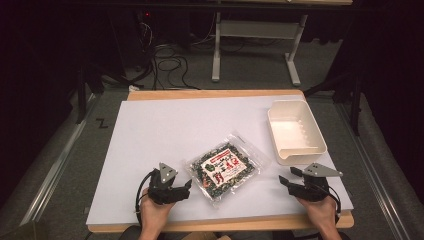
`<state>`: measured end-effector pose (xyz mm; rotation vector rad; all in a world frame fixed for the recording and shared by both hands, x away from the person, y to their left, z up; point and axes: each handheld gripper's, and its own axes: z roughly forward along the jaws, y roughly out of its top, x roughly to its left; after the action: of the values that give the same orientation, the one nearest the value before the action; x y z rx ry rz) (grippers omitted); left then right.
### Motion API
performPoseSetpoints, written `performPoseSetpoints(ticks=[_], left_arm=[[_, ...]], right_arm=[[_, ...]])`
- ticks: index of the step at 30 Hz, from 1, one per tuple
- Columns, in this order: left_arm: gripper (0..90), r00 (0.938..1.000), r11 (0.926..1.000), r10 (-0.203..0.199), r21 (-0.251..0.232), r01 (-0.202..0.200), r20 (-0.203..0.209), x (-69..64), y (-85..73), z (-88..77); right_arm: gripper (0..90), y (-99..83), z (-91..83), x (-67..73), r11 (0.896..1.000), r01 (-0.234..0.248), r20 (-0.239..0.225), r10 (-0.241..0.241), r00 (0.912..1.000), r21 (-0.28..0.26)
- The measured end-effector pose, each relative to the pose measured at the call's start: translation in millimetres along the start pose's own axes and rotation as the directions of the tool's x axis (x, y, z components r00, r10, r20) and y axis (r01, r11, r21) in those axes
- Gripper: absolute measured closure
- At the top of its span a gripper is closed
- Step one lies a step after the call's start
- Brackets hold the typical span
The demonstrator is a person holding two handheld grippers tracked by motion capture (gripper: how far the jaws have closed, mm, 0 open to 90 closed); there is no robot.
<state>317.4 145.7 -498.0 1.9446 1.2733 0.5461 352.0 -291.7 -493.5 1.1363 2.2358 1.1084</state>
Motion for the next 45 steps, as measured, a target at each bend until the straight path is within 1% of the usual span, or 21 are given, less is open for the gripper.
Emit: performPoseSetpoints(ticks=[4, 5, 7, 8, 11, 13, 14, 16, 18, 22, 23, 24, 25, 30, 34, 36, 39, 40, 42, 44, 45], left_arm=[[22.2, 1.0, 1.0, 0.0, -0.003, 0.0, 0.006, -0.3, 0.4, 0.2], [22.2, 1.0, 1.0, 0.0, -0.003, 0.0, 0.006, -0.3, 0.4, 0.2], [22.2, 1.0, 1.0, 0.007, 0.0, -0.007, 0.006, -1.1, 0.4, -0.3], [22.2, 0.9999, 0.9999, 0.01, -0.003, -0.01, 0.007, -1.7, 0.2, -0.5], [22.2, 0.9997, 0.9997, 0.023, 0.003, -0.023, 0.007, -3.5, 0.5, 1.3], [22.2, 0.9997, 0.9997, 0.025, 0.003, -0.025, 0.006, -4.0, 0.9, 2.1], [22.2, 0.9996, 0.9996, 0.028, 0.006, -0.028, 0.008, -5.0, 1.3, 2.8], [22.4, 0.9989, 0.9989, 0.046, 0.008, -0.046, 0.007, -8.9, 1.3, 4.0], [22.4, 0.9986, 0.9986, 0.052, 0.009, -0.052, 0.007, -10.5, 0.9, 3.5], [22.4, 0.9991, 0.9991, 0.042, 0.006, -0.042, 0.007, -9.9, 0.4, 2.8], [22.4, 0.9992, 0.9992, 0.039, 0.003, -0.039, 0.008, -9.7, 0.5, 2.9], [22.5, 0.9991, 0.9991, 0.041, 0.008, -0.041, 0.007, -9.7, 0.8, 4.2], [22.5, 0.9991, 0.9991, 0.041, 0.008, -0.041, 0.007, -9.7, 0.8, 4.2], [22.5, 0.9989, 0.9989, 0.046, 0.013, -0.046, 0.008, -10.0, 0.2, 4.0], [22.4, 0.9994, 0.9995, 0.032, 0.002, -0.032, 0.009, -9.4, 0.2, 3.0], [22.3, 0.9993, 0.9992, 0.038, 0.008, -0.038, 0.007, -9.5, 0.2, 3.5], [22.2, 0.9994, 0.9994, 0.036, 0.004, -0.035, -0.001, -8.6, 0.1, 2.6], [22.2, 0.9994, 0.9994, 0.036, 0.004, -0.035, -0.001, -8.6, 0.1, 2.6], [22.2, 0.9996, 0.9996, 0.028, 0.007, -0.028, -0.004, -6.6, 0.2, 2.3], [22.3, 0.9998, 0.9998, 0.019, -0.001, -0.019, -0.011, -4.5, 0.5, 1.3], [22.2, 0.9998, 0.9998, 0.019, -0.001, -0.019, -0.011, -4.5, 0.5, 1.3]], right_arm=[[42.1, 1.8, -1.7, 0.1, 1.0, -0.003, 0.002, 0.003, 1.0, -0.009], [42.1, 2.0, -2.3, 0.7, 1.0, -0.015, 0.002, 0.015, 0.9999, -0.007], [42.2, 2.4, -2.9, 0.6, 1.0, -0.015, 0.004, 0.015, 0.9999, -0.01], [42.5, 2.7, -3.7, 1.5, 1.0, -0.025, 0.002, 0.025, 0.9997, -0.011], [42.7, 4.7, -5.7, 5.3, 1.0, -0.025, -0.007, 0.025, 0.9997, -0.015], [42.6, 5.4, -5.6, 6.2, 1.0, -0.026, -0.013, 0.026, 0.9996, -0.009], [42.3, 6.1, -5.5, 7.6, 0.999, -0.032, -0.018, 0.032, 0.9993, 0.004], [42.1, 8.9, -3.8, 10.4, 1.0, -0.018, -0.032, 0.019, 0.9993, 0.019], [42.0, 10.7, -4.8, 13.6, 1.0, -0.003, -0.036, 0.003, 0.9994, 0.021], [41.7, 16.0, -7.9, 20.8, 1.0, 0.016, -0.045, -0.015, 0.9989, 0.006], [41.7, 16.0, -7.9, 20.8, 1.0, 0.016, -0.045, -0.015, 0.9989, 0.006], [41.6, 18.9, -5.8, 23.6, 1.0, 0.026, -0.043, -0.026, 0.9987, 0.01], [41.6, 18.9, -5.8, 23.6, 1.0, 0.026, -0.043, -0.026, 0.9987, 0.01], [41.1, 25.5, 0.9, 28.7, 0.999, 0.036, -0.066, -0.035, 0.9972, 0.004], [40.5, 32.3, 3.1, 35.2, 0.999, 0.046, -0.075, -0.047, 0.9961, -0.015], [39.8, 34.6, 5.9, 37.8, 0.999, 0.048, -0.077, -0.049, 0.9959, -0.006], [39.4, 38.7, 11.0, 38.8, 0.998, 0.059, -0.082, -0.059, 0.9949, -0.002], [39.4, 40.6, 12.7, 39.2, 0.999, 0.054, -0.084, -0.054, 0.995, 0.0], [39.4, 42.8, 14.5, 39.8, 0.999, 0.05, -0.088, -0.05, 0.9949, 0.003], [39.4, 50.5, 21.1, 42.5, 0.998, 0.059, -0.092, -0.057, 0.9941, 0.014], [39.4, 50.5, 21.1, 42.5, 0.998, 0.059, -0.092, -0.057, 0.9941, 0.014]])
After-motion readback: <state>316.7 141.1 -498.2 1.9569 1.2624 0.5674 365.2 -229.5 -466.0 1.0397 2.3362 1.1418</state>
